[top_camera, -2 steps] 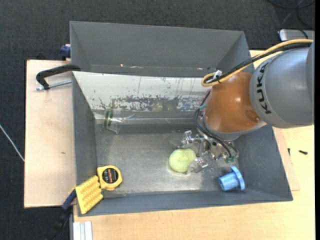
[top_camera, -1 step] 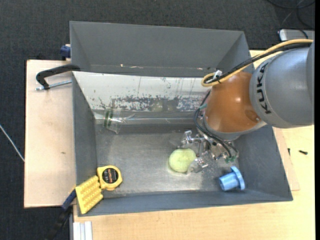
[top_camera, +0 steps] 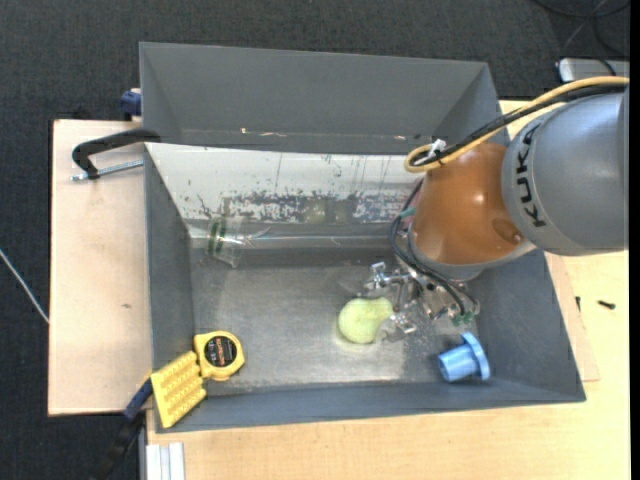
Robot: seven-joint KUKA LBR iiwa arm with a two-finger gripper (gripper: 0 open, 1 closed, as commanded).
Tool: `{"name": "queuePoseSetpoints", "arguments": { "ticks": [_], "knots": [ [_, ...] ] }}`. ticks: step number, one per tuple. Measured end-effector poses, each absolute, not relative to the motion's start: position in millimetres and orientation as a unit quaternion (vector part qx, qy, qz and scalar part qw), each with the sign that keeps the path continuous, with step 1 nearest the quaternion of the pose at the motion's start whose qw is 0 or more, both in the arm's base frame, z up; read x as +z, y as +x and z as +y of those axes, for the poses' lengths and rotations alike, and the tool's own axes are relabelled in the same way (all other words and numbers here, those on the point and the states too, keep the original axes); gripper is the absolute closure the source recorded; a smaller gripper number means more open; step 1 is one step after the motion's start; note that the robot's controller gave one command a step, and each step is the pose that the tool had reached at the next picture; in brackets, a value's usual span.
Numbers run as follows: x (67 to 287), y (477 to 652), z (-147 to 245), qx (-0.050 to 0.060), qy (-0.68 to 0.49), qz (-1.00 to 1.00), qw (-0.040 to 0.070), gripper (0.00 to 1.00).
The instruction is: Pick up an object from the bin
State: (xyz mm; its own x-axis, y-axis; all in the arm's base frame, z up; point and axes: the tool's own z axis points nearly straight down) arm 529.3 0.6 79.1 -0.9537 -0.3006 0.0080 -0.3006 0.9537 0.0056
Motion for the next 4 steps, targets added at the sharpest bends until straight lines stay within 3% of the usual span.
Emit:
{"name": "queuePoseSetpoints", "arguments": {
  "ticks": [2, 4],
  "knots": [
    [119, 530.6, -1, -0.001, 0.151, -0.988, -0.001, 1.00],
    [144, 532.2, 0, 0.000, 0.152, -0.988, -0.004, 1.00]
  ]
}}
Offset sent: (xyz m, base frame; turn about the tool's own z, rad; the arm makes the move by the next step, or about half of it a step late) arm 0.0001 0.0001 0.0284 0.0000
